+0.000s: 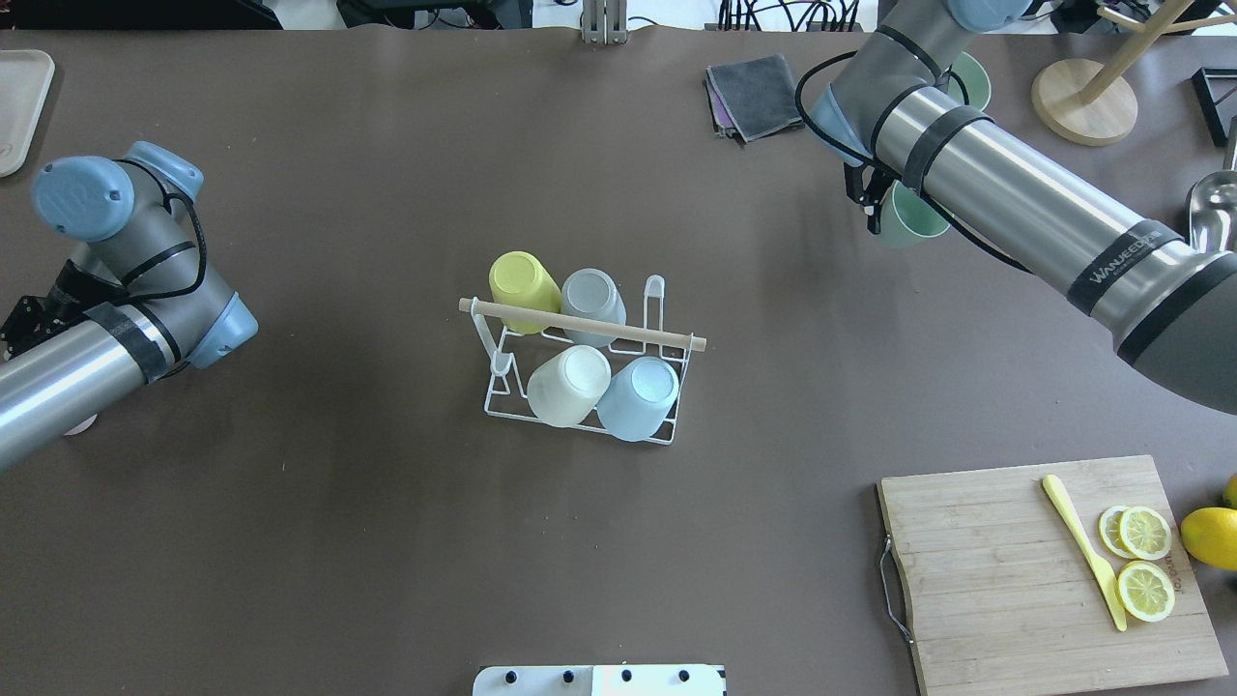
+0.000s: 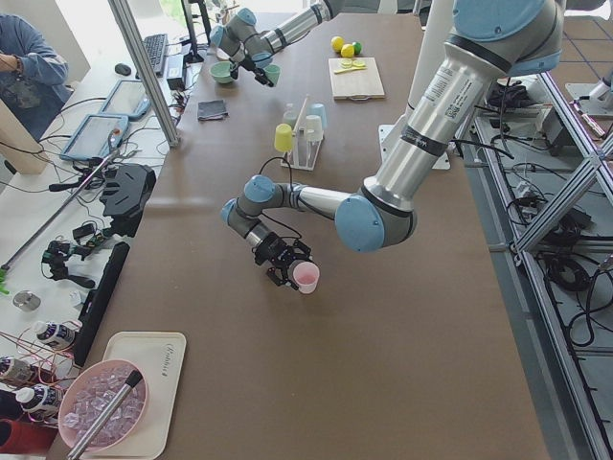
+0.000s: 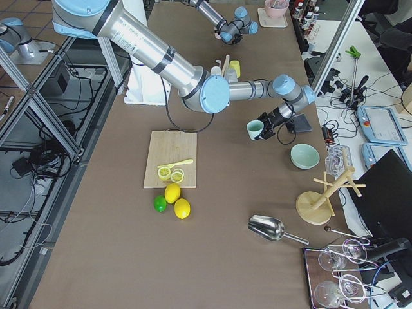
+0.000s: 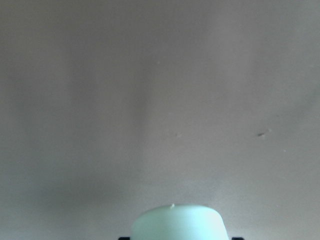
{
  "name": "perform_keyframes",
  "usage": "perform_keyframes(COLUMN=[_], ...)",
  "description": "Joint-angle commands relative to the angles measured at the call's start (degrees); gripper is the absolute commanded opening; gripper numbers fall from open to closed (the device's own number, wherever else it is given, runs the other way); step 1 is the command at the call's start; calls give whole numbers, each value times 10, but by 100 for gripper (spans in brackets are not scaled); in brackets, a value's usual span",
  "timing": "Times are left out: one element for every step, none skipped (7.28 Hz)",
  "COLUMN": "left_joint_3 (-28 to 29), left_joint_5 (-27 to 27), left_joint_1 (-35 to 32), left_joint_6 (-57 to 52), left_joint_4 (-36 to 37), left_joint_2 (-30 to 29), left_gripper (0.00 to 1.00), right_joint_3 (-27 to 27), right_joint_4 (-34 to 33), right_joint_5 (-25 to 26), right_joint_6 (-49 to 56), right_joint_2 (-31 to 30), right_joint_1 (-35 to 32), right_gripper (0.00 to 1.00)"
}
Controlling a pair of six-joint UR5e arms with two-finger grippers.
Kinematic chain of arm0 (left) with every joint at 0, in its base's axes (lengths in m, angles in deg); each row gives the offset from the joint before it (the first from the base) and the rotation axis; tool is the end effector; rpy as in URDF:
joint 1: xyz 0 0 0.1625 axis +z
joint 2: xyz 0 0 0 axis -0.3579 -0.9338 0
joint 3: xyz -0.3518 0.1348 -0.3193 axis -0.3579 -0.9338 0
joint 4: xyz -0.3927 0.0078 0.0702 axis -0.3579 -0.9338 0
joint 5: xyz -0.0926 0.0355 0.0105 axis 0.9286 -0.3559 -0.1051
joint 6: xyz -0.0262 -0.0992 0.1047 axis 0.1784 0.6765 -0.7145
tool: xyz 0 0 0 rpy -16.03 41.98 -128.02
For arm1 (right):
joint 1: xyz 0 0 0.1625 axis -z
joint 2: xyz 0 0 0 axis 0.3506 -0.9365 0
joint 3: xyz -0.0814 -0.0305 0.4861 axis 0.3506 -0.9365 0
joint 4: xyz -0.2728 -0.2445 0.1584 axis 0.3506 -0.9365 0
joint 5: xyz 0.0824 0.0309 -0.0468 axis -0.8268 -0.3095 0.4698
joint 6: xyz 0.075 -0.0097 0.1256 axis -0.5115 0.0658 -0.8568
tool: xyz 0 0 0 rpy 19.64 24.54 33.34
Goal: Place cup on cup holder
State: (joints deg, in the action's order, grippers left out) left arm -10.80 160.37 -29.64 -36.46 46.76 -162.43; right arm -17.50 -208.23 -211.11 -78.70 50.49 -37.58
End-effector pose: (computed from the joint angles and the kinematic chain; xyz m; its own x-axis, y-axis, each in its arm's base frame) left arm 0.3291 -0.5152 0.7182 0.5903 0.5473 -0.5933 -0.8001 0.3001 -0.5193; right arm -0.4259 -0.7402 0.4862 0.7534 -0.1264 0.6453 0.4762 0.7817 -0.4028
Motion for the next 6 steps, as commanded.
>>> perform_keyframes(left_joint_3=[9,9,9,7,-6,-35], left_joint_5=[0,0,-3,2,5,34], left_joint_1=[1,1,1,-9,-41,-66], left_joint_6=[0,0,0,2,3,4], left_joint_4=[3,3,2,-3,-24,-71], left_joint_2=[1,1,-1,-2,-2,-5], left_gripper=[79,48,22,4,0,0], right_joint_3=[43,87,130,167,199,231], right_joint_4=[0,-1,0,22,86,159], right_joint_5=[-6,-4,-3,-4,-16,-16], right_joint_6=[2,0,-7,-8,-19,-79], right_joint_2=[6,5,5,0,-19,-37], right_joint_1=[-12,-21,-30,-38,-39,-40], right_gripper=[0,0,0,0,0,0])
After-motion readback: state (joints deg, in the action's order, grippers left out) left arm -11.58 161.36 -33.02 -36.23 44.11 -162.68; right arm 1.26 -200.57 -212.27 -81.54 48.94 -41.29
